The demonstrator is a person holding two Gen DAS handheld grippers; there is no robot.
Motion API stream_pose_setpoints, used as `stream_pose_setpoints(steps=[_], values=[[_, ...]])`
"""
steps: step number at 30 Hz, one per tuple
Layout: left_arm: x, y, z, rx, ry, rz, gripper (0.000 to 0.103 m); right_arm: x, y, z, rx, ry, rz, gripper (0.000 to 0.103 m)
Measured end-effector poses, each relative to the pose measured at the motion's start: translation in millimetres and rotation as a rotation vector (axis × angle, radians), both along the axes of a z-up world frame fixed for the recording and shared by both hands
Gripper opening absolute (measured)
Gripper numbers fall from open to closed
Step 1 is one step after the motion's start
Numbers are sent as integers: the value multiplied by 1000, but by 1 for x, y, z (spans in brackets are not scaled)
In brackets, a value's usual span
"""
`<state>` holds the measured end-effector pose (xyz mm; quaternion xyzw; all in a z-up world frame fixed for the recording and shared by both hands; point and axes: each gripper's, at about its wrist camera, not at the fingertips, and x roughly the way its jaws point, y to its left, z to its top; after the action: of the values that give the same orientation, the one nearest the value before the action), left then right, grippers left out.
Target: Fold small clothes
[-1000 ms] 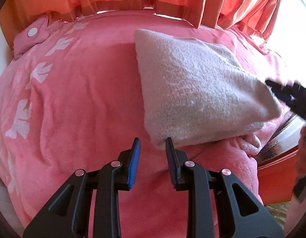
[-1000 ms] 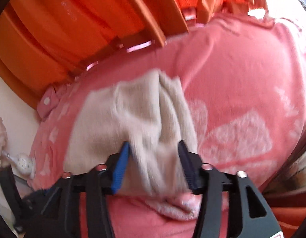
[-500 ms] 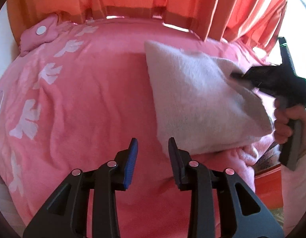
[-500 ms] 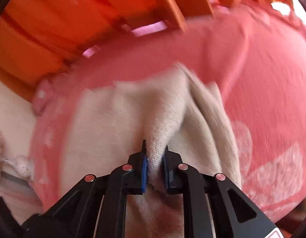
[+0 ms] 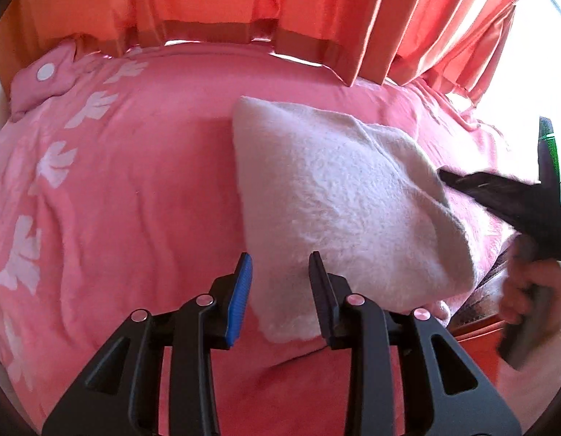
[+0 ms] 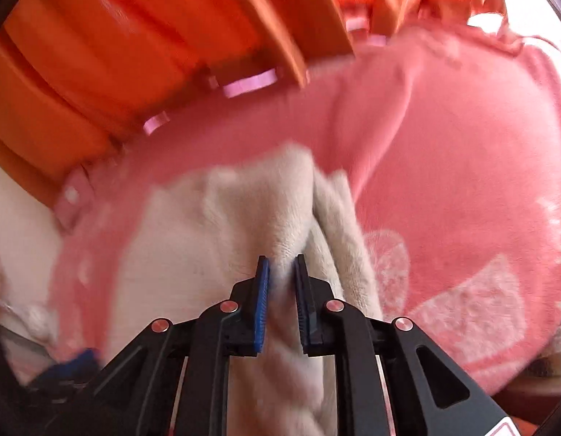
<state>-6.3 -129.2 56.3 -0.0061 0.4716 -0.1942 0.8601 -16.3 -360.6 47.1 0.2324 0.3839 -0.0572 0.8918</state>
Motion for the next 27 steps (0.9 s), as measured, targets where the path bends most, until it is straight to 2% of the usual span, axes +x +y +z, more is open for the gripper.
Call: stream_pose_setpoints(steps=[2,3,5,6,7,9,10,12,14,15,16,17,20,23,24,25,27], values=[[1,-5,-2,4,1,-1,32,-19,7,7,-1,-25,26,15],[2,-7,-3,9,-2,-2,32,-23,13,-1,-7,1,48,15],[2,-11,-7,27,-8,-2,32,-19,24,-35,-32,113,85,14],[2,-13,-8,36,-8,-1,32,-16,27,-56,-42,165,89,7],[2,-15,-10,39,-6,-4,32,-22,28,-63,-45,141,83,6],[1,-17,-9,69,-17,-6,32,-28,31,-47,-58,136,64,7],[-1,-18,-7,80,-26,-10,32,-32,34,-33,-80,109,55,11],[-2,-17,-4,82,-29,-6,32,-41,46,-11,-131,55,82,11],[-2,-17,-4,83,-26,-3,32,-40,55,-20,-162,96,121,11],[-2,-18,-5,85,-26,1,32,-36,57,-39,-170,159,135,10],[-3,-18,-5,86,-28,4,32,-27,56,-54,-163,210,136,4],[-3,-19,-5,86,-26,4,32,-29,54,-67,-137,205,135,4],[-7,-21,-3,110,-39,1,32,-39,54,-49,-126,176,109,6],[-7,-20,-3,117,-36,18,38,-51,45,-28,-103,105,87,14],[-7,-19,-2,114,-33,22,38,-54,40,-22,-101,90,68,22],[-6,-18,-2,110,-28,23,39,-56,35,-18,-107,79,43,38],[-6,-16,1,93,-25,25,45,-59,30,-13,-113,66,15,48]])
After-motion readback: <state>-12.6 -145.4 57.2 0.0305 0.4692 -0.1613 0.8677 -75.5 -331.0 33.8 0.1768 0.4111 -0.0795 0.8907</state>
